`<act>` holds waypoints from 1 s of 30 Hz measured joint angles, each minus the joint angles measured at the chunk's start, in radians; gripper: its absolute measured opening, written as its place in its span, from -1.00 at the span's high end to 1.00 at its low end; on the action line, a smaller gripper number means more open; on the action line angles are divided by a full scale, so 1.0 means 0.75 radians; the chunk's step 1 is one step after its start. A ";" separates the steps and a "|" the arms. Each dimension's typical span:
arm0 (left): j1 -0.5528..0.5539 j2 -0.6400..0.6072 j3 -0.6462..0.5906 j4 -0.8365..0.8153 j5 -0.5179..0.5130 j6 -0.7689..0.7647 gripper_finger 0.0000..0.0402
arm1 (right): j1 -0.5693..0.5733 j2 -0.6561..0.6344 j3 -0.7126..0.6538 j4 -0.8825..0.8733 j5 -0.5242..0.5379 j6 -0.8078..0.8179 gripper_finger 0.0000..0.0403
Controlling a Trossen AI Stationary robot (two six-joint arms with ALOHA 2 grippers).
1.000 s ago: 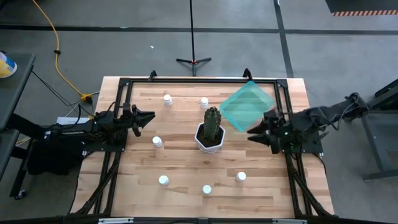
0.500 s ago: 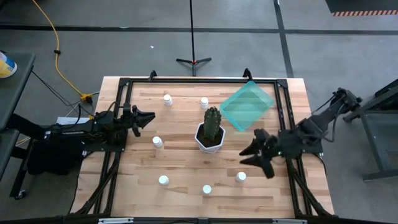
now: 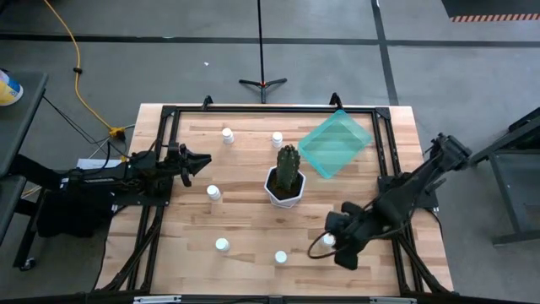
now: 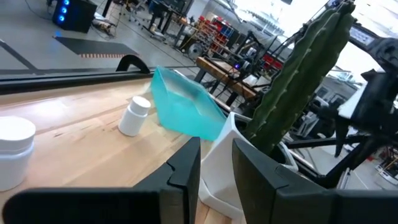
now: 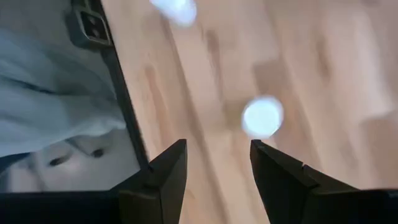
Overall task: Pick and place pill bottles into a basket
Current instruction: Put the white medicine bottle into the blue bin
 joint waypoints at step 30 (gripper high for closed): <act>0.000 0.000 0.000 0.005 -0.001 0.002 0.37 | -0.108 0.123 -0.002 -0.002 0.021 -0.060 0.14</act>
